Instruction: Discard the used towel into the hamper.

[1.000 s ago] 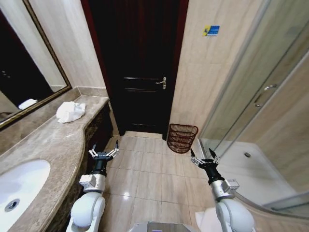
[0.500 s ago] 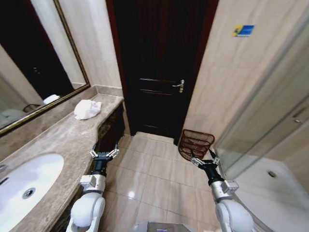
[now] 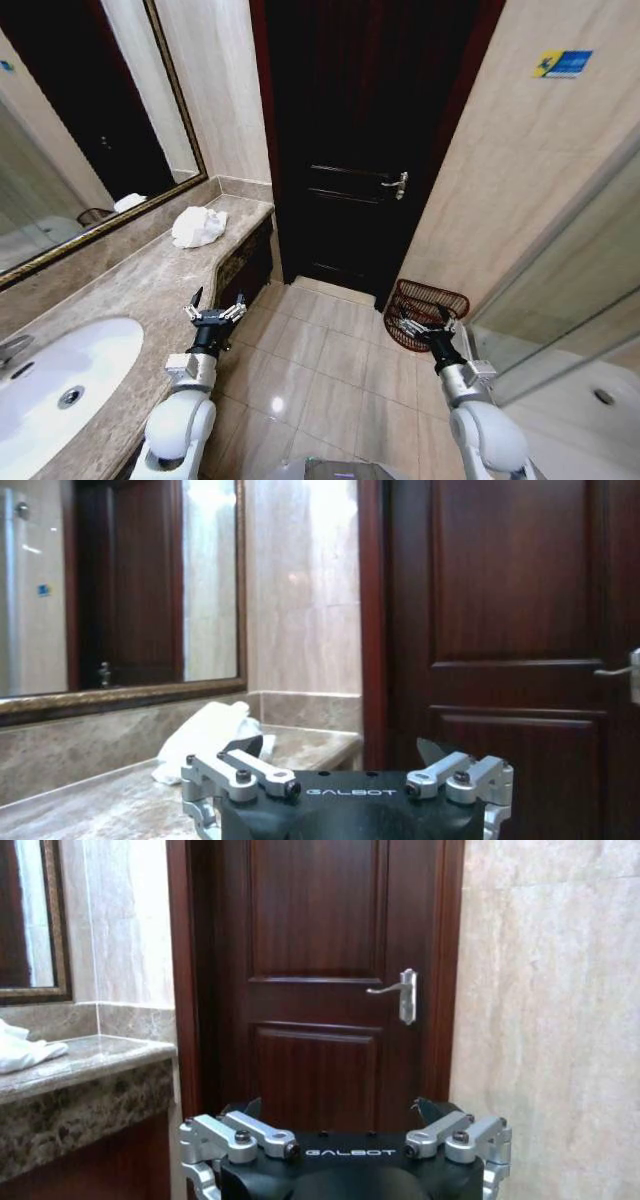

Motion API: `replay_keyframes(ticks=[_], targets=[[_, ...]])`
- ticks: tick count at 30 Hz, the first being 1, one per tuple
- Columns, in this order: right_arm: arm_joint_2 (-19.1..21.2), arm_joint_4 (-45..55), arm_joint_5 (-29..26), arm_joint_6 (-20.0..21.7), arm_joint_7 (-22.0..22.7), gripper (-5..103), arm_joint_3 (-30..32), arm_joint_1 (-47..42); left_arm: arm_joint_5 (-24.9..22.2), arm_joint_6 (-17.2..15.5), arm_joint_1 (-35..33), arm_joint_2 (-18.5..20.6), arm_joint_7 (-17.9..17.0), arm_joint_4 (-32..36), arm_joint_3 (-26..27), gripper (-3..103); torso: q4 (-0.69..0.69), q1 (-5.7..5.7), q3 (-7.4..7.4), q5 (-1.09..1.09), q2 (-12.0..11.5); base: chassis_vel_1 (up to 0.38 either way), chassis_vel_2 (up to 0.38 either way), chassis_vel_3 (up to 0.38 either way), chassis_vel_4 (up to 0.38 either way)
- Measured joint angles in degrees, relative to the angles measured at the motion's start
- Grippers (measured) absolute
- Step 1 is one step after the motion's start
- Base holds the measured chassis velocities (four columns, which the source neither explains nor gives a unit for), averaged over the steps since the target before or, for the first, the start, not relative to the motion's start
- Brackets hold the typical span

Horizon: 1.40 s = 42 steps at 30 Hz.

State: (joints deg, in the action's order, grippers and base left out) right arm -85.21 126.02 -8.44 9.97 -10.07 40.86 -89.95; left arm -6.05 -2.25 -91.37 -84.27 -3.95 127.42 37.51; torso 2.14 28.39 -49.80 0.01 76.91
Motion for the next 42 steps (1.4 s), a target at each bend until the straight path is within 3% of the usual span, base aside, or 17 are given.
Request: replay_keyframes(ticks=[11,28,34,42], targets=[[-0.02,0.44,-0.35,-1.15,-0.83,100,-0.45,-0.59,1.73,1.51,-0.41,-2.31,-0.44,-1.64,0.36,100,-0.01,0.0,0.0,-0.02,0.0,-0.066,0.092,0.092,-0.056],[-1.76,-1.33,0.5,0.48,-1.36,100,-0.67,3.4,1.69,1.31,2.22,0.03,-0.75,-2.79,-1.14,100,-0.01,0.0,0.0,0.0,0.0,-0.05,0.09,0.085,-0.058],[-2.24,-1.87,-0.56,-0.03,-1.69,100,-0.31,3.65,2.27,1.35,2.22,-3.31,-0.28,-2.18,-1.69,100,0.0,0.0,0.0,-0.01,0.0,-0.051,0.063,0.073,-0.05],[-2.01,0.6,-1.95,1.37,-1.29,100,0.02,2.94,0.44,1.18,2.18,-3.05,-0.16,0.19,0.1,100,0.0,-0.01,0.0,-0.01,0.0,-0.06,0.064,0.081,-0.042]])
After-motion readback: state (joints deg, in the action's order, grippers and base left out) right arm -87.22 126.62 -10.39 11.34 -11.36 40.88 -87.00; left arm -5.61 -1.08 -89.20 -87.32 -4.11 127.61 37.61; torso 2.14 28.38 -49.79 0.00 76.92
